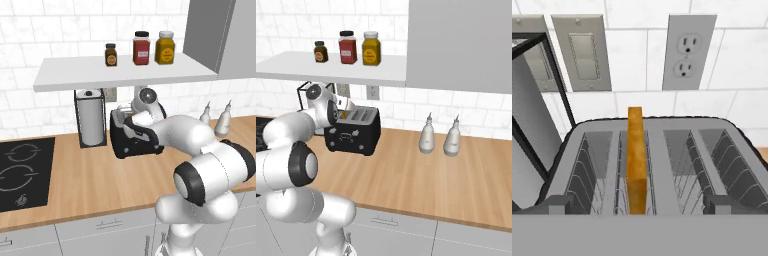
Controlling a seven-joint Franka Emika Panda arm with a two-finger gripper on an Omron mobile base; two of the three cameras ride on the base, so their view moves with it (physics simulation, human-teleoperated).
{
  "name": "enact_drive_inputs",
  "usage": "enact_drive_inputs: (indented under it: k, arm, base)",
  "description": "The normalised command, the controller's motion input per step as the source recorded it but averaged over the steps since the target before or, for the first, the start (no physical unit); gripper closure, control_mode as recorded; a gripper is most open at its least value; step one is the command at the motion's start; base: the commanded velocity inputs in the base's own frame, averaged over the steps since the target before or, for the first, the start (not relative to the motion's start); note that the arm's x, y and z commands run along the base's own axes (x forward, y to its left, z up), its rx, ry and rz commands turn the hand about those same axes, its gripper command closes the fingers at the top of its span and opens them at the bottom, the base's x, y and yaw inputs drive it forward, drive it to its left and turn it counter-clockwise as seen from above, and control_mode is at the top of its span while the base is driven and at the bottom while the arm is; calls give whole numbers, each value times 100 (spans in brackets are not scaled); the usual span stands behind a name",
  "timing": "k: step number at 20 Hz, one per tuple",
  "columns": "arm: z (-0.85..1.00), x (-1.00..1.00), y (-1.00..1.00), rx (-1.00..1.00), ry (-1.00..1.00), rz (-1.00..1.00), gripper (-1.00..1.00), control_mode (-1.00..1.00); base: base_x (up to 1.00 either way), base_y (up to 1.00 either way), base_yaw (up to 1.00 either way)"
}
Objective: Start the toaster. Once the lever pops up, take the bread to the plate on the dining counter.
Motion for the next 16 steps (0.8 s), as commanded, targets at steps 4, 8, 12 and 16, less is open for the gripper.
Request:
enact_drive_inputs:
  k: [4, 8, 12, 16]
  arm:
    - [-9, 18, 9, 0, 0, 0, -100, -100]
    - [-12, 18, 1, 0, 0, 0, -100, -100]
    - [-14, 19, 0, 0, 0, 0, -100, -100]
    - [-6, 11, 0, 0, 0, 0, -100, -100]
  base:
    - [0, 0, 0]
    - [0, 0, 0]
    - [0, 0, 0]
    - [0, 0, 0]
